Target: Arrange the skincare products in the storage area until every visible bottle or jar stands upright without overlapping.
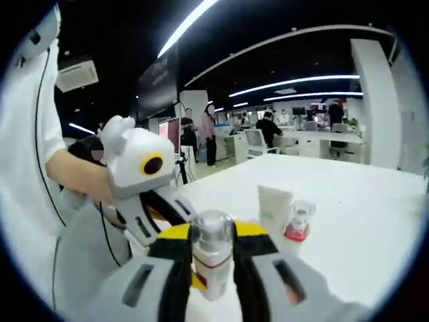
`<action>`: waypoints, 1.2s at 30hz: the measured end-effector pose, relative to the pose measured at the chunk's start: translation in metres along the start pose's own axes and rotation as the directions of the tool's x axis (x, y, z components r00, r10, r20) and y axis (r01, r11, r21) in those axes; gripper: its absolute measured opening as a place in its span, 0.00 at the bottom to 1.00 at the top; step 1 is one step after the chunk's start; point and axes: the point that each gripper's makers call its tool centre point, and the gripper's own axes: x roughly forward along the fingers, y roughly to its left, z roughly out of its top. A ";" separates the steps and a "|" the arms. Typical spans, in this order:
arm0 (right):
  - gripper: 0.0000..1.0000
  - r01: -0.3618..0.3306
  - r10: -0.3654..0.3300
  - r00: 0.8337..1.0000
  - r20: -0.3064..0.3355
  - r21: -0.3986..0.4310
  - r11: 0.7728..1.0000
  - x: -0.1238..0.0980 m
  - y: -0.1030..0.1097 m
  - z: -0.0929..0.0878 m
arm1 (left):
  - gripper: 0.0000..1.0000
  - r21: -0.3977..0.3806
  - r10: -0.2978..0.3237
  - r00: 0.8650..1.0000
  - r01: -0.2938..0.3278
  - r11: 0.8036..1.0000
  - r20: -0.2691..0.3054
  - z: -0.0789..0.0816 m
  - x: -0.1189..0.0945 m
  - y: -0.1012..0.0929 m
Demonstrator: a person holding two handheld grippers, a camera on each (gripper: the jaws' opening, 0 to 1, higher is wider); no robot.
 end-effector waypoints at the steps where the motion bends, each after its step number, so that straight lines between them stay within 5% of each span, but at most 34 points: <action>1: 0.22 0.007 -0.007 1.000 -0.007 -0.003 1.000 0.001 -0.003 -0.004 | 0.17 0.004 0.000 1.000 0.000 1.000 -0.002 -0.001 0.001 0.001; 25: 0.22 0.174 -0.175 0.971 -0.161 -0.023 0.984 0.027 -0.045 -0.084 | 0.17 0.116 -0.002 0.998 0.009 0.993 -0.057 -0.058 0.064 0.044; 36: 0.22 0.230 -0.239 0.958 -0.159 -0.072 0.970 0.032 -0.069 -0.082 | 0.17 0.140 0.003 1.000 0.001 0.990 -0.024 -0.047 0.078 0.063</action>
